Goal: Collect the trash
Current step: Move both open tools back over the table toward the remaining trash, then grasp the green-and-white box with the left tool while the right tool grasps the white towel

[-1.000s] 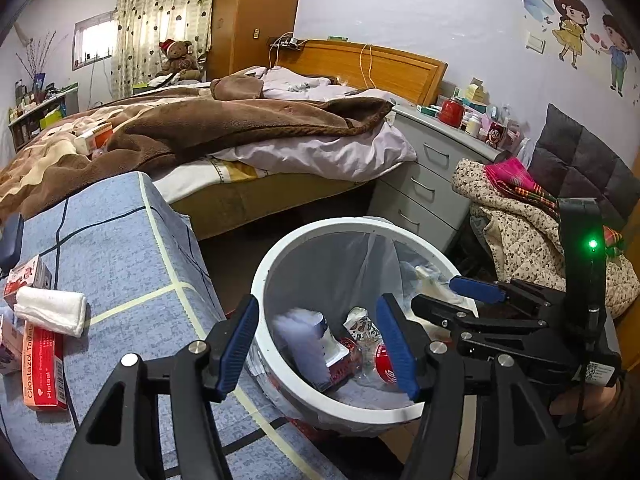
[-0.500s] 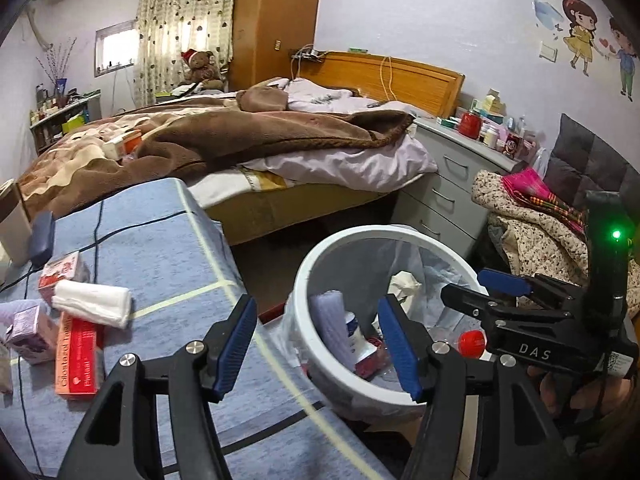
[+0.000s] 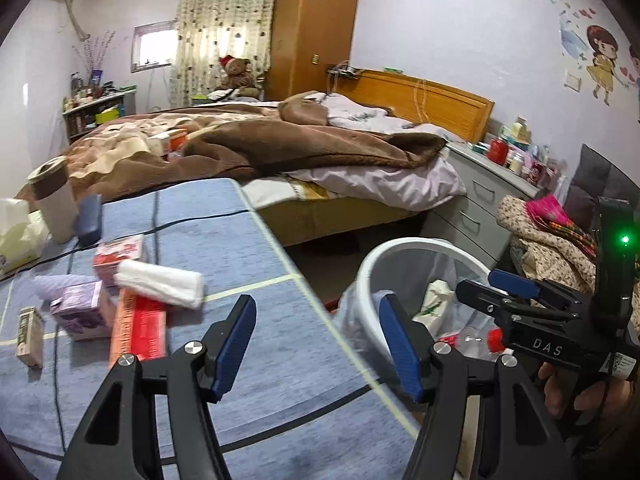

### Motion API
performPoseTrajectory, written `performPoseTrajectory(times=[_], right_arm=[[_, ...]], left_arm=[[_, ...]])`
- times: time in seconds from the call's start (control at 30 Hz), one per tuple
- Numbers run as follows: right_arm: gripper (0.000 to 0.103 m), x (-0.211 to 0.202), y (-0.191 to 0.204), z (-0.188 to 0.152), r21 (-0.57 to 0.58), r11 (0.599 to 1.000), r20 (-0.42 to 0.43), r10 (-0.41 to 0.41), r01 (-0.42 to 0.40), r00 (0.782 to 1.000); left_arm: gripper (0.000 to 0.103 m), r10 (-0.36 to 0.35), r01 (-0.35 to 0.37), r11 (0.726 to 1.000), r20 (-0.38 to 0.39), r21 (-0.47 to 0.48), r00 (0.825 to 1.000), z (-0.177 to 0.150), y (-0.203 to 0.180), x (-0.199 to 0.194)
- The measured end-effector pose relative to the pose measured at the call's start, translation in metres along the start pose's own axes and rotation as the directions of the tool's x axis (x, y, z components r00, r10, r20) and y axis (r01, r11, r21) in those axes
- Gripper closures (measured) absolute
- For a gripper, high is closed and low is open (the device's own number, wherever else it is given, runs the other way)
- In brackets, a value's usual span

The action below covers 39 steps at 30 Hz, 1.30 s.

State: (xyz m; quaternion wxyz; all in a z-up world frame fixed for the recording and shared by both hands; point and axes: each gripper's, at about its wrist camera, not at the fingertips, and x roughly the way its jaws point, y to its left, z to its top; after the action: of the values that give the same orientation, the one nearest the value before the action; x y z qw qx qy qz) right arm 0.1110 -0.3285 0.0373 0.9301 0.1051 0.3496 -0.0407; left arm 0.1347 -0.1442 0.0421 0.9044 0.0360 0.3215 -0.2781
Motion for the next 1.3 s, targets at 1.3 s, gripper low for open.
performPoseTrajectory(times=[1.3], right_arm=[[0.031,0.102,0.169,0.026,-0.375,0.883,-0.133,0.25,-0.282,0.959]], left_arm=[[0.034,0.414,-0.419,0.856,-0.085,-0.303,0.906,-0.049,0.234,-0.05]])
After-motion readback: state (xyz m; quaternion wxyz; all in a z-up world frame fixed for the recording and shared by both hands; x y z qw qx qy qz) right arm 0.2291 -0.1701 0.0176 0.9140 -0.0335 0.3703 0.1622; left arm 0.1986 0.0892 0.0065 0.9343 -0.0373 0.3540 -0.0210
